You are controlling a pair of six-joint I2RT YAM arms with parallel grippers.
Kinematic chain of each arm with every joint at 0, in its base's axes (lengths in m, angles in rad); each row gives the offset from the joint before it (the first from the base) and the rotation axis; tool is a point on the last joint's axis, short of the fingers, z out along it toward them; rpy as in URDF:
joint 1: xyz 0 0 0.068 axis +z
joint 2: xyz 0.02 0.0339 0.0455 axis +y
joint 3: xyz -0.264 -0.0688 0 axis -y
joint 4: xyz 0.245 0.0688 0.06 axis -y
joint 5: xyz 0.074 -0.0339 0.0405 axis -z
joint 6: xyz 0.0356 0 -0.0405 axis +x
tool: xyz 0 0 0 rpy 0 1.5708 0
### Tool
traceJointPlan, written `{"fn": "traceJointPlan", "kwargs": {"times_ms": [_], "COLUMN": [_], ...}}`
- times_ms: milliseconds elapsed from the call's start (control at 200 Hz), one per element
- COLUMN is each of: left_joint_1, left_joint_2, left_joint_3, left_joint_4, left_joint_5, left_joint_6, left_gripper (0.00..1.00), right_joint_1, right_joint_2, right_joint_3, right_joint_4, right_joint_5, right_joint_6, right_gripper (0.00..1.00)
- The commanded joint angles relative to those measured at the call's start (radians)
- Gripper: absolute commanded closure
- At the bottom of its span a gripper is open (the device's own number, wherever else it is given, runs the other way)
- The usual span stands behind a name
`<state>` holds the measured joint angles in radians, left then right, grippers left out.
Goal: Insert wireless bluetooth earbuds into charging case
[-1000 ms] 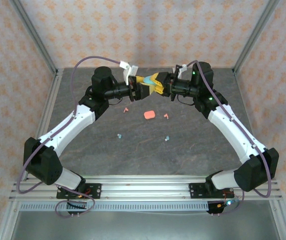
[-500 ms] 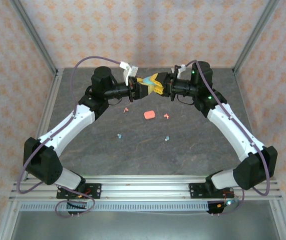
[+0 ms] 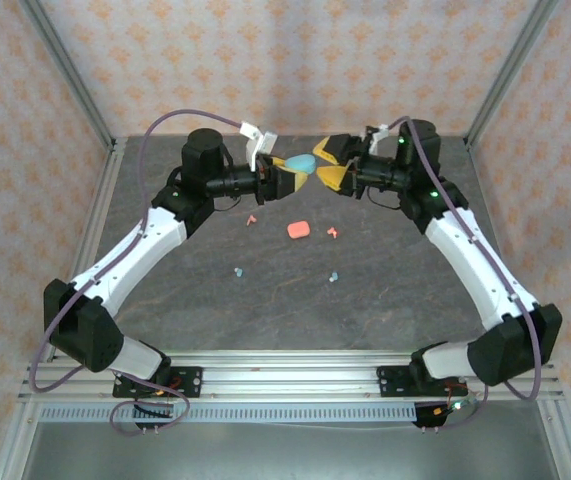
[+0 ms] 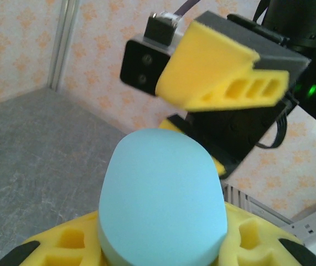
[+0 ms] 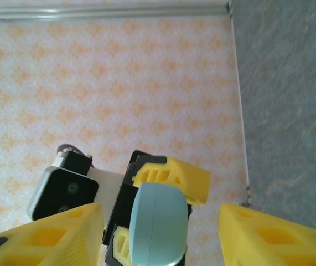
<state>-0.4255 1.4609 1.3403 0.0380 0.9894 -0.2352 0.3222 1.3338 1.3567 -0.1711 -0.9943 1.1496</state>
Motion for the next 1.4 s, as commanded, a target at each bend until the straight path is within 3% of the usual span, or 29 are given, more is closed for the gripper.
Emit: {"fn": "traceJointPlan", "kwargs": {"times_ms": [0,230,390,575,846,1116,1396], "left_joint_1": [0.002,0.006,0.007,0.007,0.007,0.003,0.001], "left_joint_2": [-0.05,-0.057,-0.068,-0.088,-0.127,-0.127,-0.108], "left_joint_3": [0.077,0.192,0.208,0.204,0.187,0.213,0.266], "left_joint_4": [-0.138,-0.45,-0.507,-0.537,-0.507,-0.548,-0.626], "left_joint_5": [0.073,0.167,0.215,0.231,0.21,0.258,0.292], "left_joint_6": [0.067,0.229,0.246,0.26,0.248,0.254,0.286], "left_gripper": [0.81,0.82,0.82,0.81,0.81,0.82,0.83], "right_joint_1": [-0.014,0.045,0.108,0.158,0.236,0.239,0.24], "right_joint_2": [-0.093,-0.114,-0.171,-0.174,-0.105,-0.084,-0.053], "right_joint_3": [0.065,0.211,0.185,0.163,0.237,0.228,0.223], "right_joint_4": [-0.082,-0.398,-0.403,-0.337,-0.417,-0.416,-0.339], "right_joint_5": [0.084,0.137,0.197,0.155,0.121,0.108,0.002], "right_joint_6": [-0.181,-0.716,-0.936,-0.973,-1.055,-1.088,-1.009], "right_gripper": [0.44,0.42,0.39,0.37,0.33,0.34,0.39]}}
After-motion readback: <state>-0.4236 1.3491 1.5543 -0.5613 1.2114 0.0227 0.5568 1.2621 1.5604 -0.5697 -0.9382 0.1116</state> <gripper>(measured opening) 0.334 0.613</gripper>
